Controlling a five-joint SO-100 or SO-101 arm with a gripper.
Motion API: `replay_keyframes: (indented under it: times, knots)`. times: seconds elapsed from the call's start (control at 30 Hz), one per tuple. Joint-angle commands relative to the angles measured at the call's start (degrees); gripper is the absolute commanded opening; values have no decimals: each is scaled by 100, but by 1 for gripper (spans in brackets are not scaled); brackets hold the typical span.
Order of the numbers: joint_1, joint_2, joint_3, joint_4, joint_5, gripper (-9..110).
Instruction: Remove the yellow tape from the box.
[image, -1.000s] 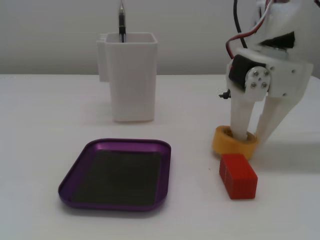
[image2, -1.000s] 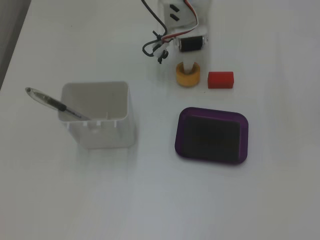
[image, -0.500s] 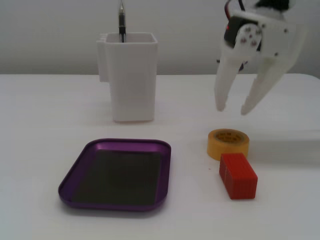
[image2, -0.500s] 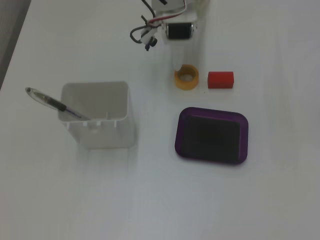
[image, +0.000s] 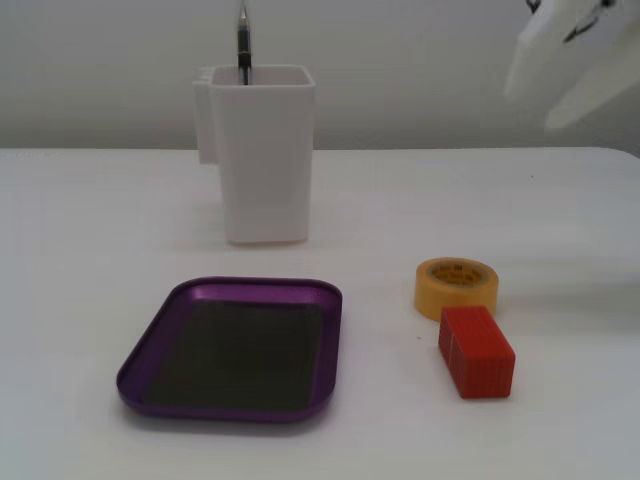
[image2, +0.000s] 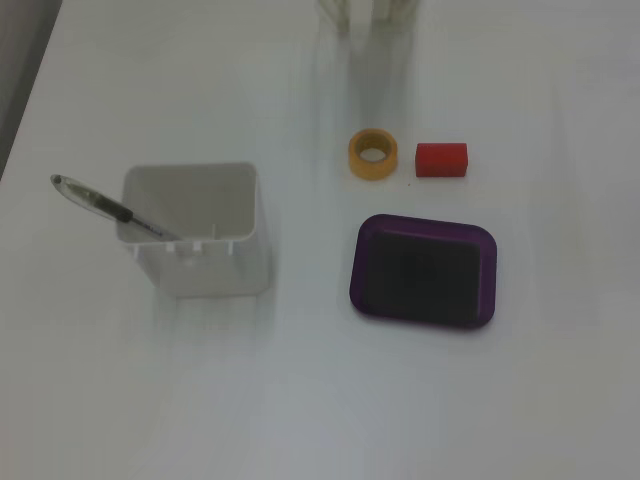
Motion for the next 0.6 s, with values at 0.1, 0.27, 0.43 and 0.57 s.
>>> replay_keyframes:
  times: [0.1, 0.27, 0.43, 0.57]
  knots:
    - [9, 2312, 1863, -773, 606, 10]
    - [-9, 3138, 2830, -756, 1758, 10]
    - [-9, 2839, 3076, -721, 2092, 10]
    - [-9, 2874, 3340, -686, 2074, 9]
